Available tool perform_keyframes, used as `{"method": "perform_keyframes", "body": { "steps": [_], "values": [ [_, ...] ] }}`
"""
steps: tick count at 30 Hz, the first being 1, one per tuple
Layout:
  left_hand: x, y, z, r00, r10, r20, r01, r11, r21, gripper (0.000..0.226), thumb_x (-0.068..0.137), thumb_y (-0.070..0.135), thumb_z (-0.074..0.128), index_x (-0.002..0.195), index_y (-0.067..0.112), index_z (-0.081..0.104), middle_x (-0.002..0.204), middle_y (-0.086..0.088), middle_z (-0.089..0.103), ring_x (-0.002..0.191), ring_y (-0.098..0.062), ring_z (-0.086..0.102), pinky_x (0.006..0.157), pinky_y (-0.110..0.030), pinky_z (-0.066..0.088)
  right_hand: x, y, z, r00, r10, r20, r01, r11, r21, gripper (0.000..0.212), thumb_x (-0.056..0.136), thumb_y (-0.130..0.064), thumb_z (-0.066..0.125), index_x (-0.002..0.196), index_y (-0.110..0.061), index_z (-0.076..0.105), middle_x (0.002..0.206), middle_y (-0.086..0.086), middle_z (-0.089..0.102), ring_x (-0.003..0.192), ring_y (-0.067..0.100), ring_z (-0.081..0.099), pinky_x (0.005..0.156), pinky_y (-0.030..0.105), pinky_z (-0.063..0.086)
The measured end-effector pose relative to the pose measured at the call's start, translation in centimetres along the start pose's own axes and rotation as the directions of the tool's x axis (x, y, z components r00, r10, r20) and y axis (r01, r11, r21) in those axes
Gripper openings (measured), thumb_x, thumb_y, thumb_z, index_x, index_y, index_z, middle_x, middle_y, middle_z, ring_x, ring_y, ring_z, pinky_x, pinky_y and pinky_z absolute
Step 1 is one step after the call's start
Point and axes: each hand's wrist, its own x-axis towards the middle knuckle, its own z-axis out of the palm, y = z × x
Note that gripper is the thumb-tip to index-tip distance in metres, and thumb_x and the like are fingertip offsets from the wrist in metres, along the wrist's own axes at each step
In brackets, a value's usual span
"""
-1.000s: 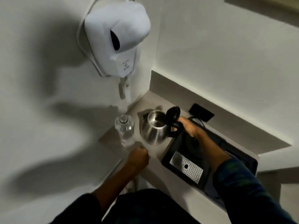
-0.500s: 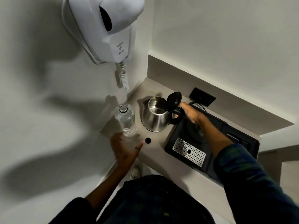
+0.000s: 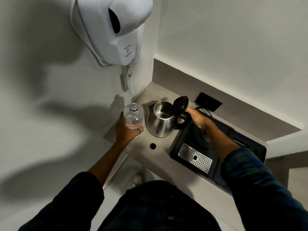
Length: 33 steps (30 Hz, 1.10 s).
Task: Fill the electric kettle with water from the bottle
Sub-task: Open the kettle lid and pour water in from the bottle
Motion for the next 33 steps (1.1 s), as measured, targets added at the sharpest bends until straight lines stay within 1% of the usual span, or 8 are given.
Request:
{"method": "perform_keyframes", "body": {
  "steps": [4,9,13,16,19,25,28,33],
  "values": [
    [0.6,0.7,-1.5,0.966,0.193,0.174,-0.227,0.954,0.198,0.090,0.048,0.035,0.096,0.123,0.042,0.045,0.092,0.017,0.062,0.077,-0.005,0.057,0.063,-0.005,0.036,0.2,0.2,-0.1,1.000,0.003,-0.015,-0.003,1.000,0.002,0.076,0.074,-0.071,0.056,0.103,-0.001,0.071,0.097,0.025,0.066,0.092,0.034,0.062,0.097,0.046,0.048],
    [0.8,2.3,-2.7,0.877,0.258,0.405,-0.427,0.807,0.409,0.091,0.042,0.047,0.088,0.123,0.041,0.047,0.087,0.019,0.055,0.082,-0.025,0.072,0.066,-0.024,0.040,0.1,0.3,0.0,1.000,0.024,-0.016,-0.024,0.999,0.021,0.063,0.071,-0.070,0.059,0.090,-0.011,0.073,0.088,0.011,0.074,0.080,0.020,0.070,0.089,0.038,0.054],
    [1.1,3.9,-3.3,0.865,0.166,0.474,-0.414,0.771,0.485,0.094,0.041,0.050,0.089,0.122,0.035,0.044,0.101,0.005,0.068,0.095,-0.033,0.070,0.074,-0.034,0.048,0.1,0.4,-0.2,1.000,-0.001,-0.010,0.001,1.000,0.028,0.082,0.074,-0.070,0.058,0.109,0.002,0.071,0.102,0.026,0.067,0.097,0.036,0.062,0.099,0.046,0.050],
    [1.6,5.5,-3.8,0.866,0.098,0.491,-0.395,0.737,0.549,0.105,0.045,0.052,0.093,0.135,0.028,0.043,0.124,-0.004,0.070,0.110,-0.036,0.067,0.087,-0.042,0.052,0.2,0.4,-0.2,1.000,0.000,-0.004,0.000,1.000,0.019,0.069,0.072,-0.070,0.059,0.096,-0.007,0.075,0.095,0.017,0.074,0.090,0.030,0.068,0.095,0.041,0.052],
    [2.2,6.8,-4.1,0.864,0.062,0.500,-0.400,0.688,0.606,0.104,0.046,0.053,0.094,0.135,0.027,0.046,0.117,-0.003,0.073,0.107,-0.034,0.069,0.084,-0.038,0.051,0.4,0.5,-0.2,1.000,0.015,-0.006,-0.015,1.000,0.017,0.052,0.071,-0.068,0.059,0.079,-0.021,0.078,0.080,0.003,0.076,0.080,0.020,0.070,0.091,0.039,0.052],
    [2.7,8.1,-4.9,0.857,0.025,0.514,-0.420,0.611,0.671,0.104,0.044,0.057,0.096,0.133,0.029,0.049,0.115,-0.001,0.073,0.107,-0.030,0.070,0.082,-0.038,0.052,0.2,0.3,-0.3,1.000,0.017,-0.003,-0.017,1.000,-0.001,0.062,0.071,-0.070,0.058,0.094,-0.015,0.077,0.098,0.008,0.078,0.095,0.025,0.071,0.101,0.044,0.053],
    [2.6,8.4,-5.1,0.862,0.015,0.508,-0.422,0.576,0.700,0.104,0.041,0.059,0.096,0.130,0.030,0.050,0.115,-0.001,0.073,0.105,-0.030,0.071,0.080,-0.038,0.052,0.2,0.3,-0.4,0.999,0.027,0.018,-0.027,1.000,-0.015,0.054,0.074,-0.070,0.059,0.089,-0.024,0.081,0.091,-0.004,0.083,0.091,0.014,0.076,0.096,0.038,0.054],
    [2.4,8.7,-5.2,0.865,0.009,0.502,-0.422,0.555,0.717,0.103,0.038,0.061,0.095,0.128,0.033,0.051,0.110,-0.001,0.074,0.101,-0.030,0.071,0.076,-0.036,0.051,0.1,0.1,-0.5,0.999,0.034,0.015,-0.033,0.999,-0.025,0.058,0.074,-0.073,0.058,0.089,-0.021,0.080,0.090,-0.002,0.082,0.089,0.016,0.074,0.098,0.040,0.054]
  ]
}}
